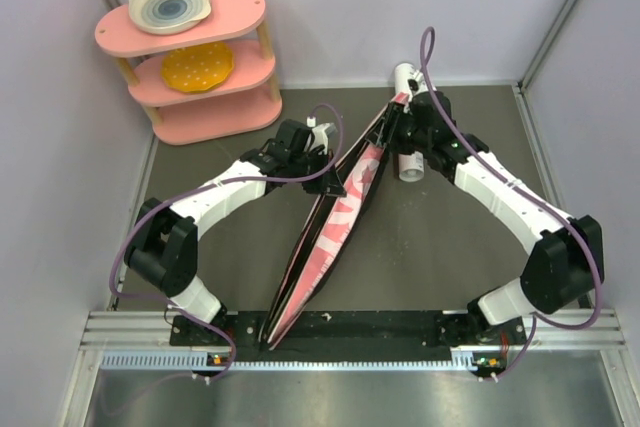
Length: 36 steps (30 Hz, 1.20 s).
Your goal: Pack up the badminton gear
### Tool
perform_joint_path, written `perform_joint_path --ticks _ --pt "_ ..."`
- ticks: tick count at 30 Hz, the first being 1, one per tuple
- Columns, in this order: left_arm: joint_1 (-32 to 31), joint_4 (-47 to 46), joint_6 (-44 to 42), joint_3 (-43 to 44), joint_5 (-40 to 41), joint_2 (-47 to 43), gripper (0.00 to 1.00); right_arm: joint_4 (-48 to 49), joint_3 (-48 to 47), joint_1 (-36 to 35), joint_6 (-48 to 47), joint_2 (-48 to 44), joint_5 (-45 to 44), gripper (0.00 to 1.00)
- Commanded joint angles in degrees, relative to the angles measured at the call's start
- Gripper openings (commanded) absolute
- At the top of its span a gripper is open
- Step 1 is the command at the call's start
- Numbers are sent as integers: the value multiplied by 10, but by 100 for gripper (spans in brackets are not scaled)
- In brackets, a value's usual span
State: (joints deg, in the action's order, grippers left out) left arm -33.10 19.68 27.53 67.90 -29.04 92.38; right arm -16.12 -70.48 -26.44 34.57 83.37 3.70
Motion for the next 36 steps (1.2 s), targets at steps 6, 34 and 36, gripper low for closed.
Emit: perform_joint_path --ticks 6,34,36 --pt "-11 -11 6 3 -23 -28 0 24 -63 5 -70 17 -5 41" --pt "-11 -10 5 3 -21 -26 0 35 -69 -11 -165 27 44 10" --pt "-11 -11 5 4 -20 -26 0 48 -63 -11 -163 25 56 6"
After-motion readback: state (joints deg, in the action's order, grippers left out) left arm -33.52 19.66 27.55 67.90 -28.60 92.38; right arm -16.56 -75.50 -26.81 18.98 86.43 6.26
